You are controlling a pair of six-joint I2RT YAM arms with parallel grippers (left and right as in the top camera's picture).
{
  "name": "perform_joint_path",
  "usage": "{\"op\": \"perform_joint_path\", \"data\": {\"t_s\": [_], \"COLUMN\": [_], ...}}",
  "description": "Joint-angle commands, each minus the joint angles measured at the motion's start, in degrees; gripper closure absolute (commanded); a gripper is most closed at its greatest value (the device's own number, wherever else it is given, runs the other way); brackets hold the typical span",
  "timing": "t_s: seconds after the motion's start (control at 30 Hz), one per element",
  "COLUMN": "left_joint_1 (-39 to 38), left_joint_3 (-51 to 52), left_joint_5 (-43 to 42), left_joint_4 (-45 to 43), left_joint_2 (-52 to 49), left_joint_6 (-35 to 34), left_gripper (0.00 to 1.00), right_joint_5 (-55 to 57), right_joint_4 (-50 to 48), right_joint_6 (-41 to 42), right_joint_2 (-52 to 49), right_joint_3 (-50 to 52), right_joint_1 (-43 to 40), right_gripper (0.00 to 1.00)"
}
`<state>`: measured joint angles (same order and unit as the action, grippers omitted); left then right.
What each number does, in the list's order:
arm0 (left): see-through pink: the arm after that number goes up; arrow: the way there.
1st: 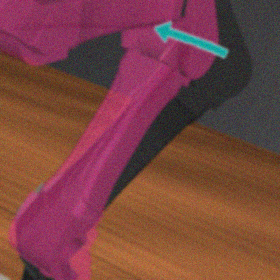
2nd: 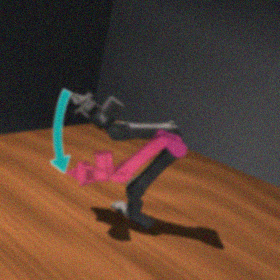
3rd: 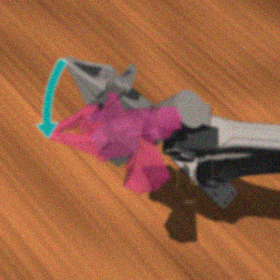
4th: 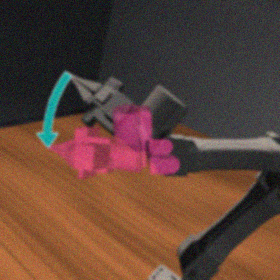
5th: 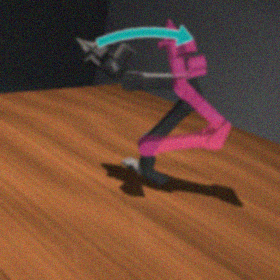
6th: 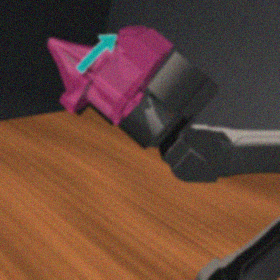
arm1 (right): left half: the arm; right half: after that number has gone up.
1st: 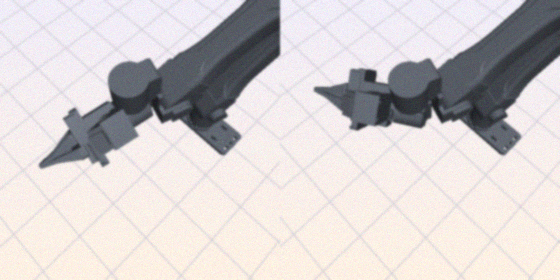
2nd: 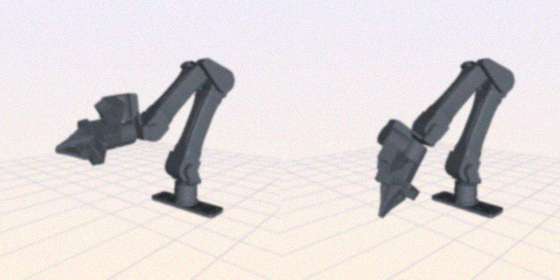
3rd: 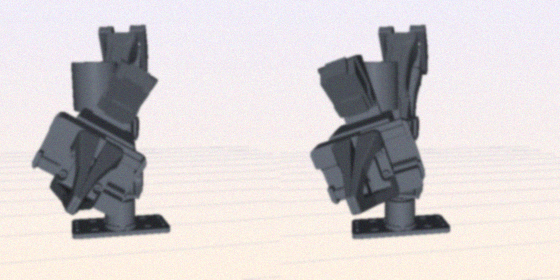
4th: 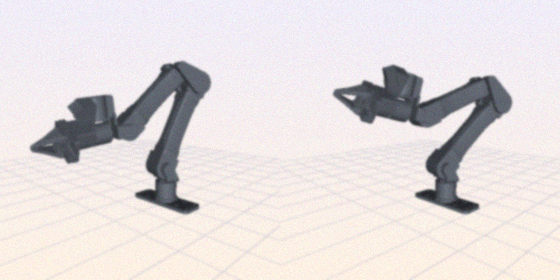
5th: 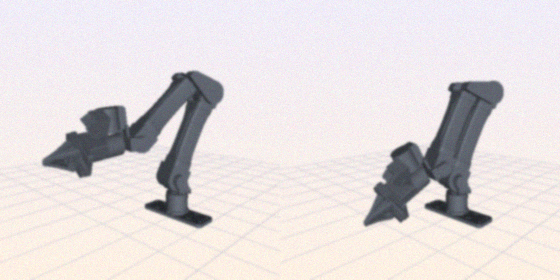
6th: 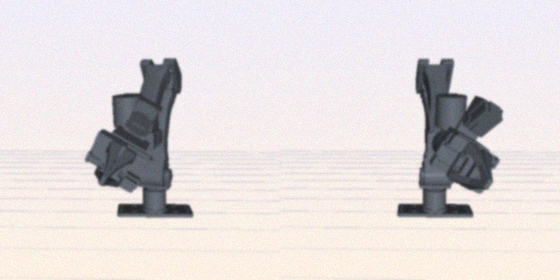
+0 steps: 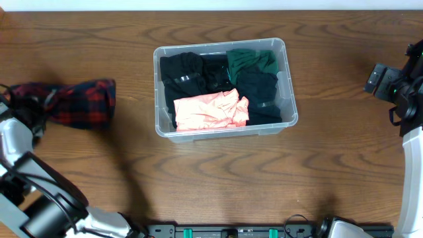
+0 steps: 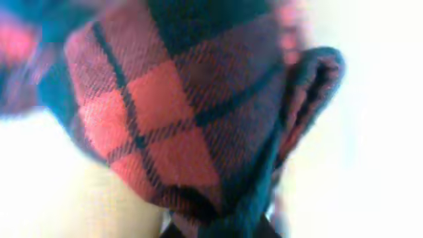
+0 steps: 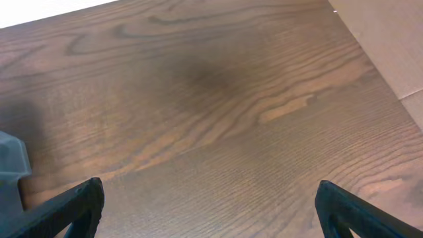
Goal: Pack container
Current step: 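Close the left gripper on the plaid shirt and lift it, then carry the plaid shirt with the left gripper over the bin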
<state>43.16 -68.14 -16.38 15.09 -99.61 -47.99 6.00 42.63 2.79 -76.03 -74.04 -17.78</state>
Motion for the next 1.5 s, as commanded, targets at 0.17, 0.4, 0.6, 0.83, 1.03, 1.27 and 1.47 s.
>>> {"op": "perform_joint_path", "data": {"t_s": [0.17,0.4,0.6,0.83,1.03,1.27,1.47], "left_joint_1": [-2.8,-8.7,-16.7,-28.6,-36.1,-42.0,-46.4], "left_joint_3": [-0.3,-0.6,-3.1,-4.5,-4.6,-4.6,-4.6], "left_joint_5": [-15.5,-37.5,-55.0,-72.4,-73.7,-73.6,-73.6], "left_joint_4": [-10.2,-33.2,-53.5,-69.8,-70.1,-70.6,-70.6], "left_joint_2": [8.8,12.5,13.2,13.2,13.2,13.2,13.2], "left_joint_6": [9.4,11.9,1.2,-3.8,-4.3,-4.2,-4.2], "left_gripper": [0.94,0.94,0.94,0.94,0.94,0.94,0.94], "right_joint_5": [0.0,0.0,0.0,0.0,0.0,0.0,0.0], "right_joint_4": [0.1,0.1,0.1,0.1,0.1,0.1,0.1], "right_joint_6": [0.4,0.4,0.4,0.4,0.4,0.4,0.4], "right_joint_2": [-0.1,-0.1,-0.1,-0.1,-0.1,-0.1,-0.1], "right_joint_3": [-0.1,-0.1,-0.1,-0.1,-0.1,-0.1,-0.1], "right_joint_1": [-0.2,-0.2,-0.2,-0.2,-0.2,-0.2,-0.2], "right_gripper": [0.01,0.01,0.01,0.01,0.01,0.01,0.01]}}
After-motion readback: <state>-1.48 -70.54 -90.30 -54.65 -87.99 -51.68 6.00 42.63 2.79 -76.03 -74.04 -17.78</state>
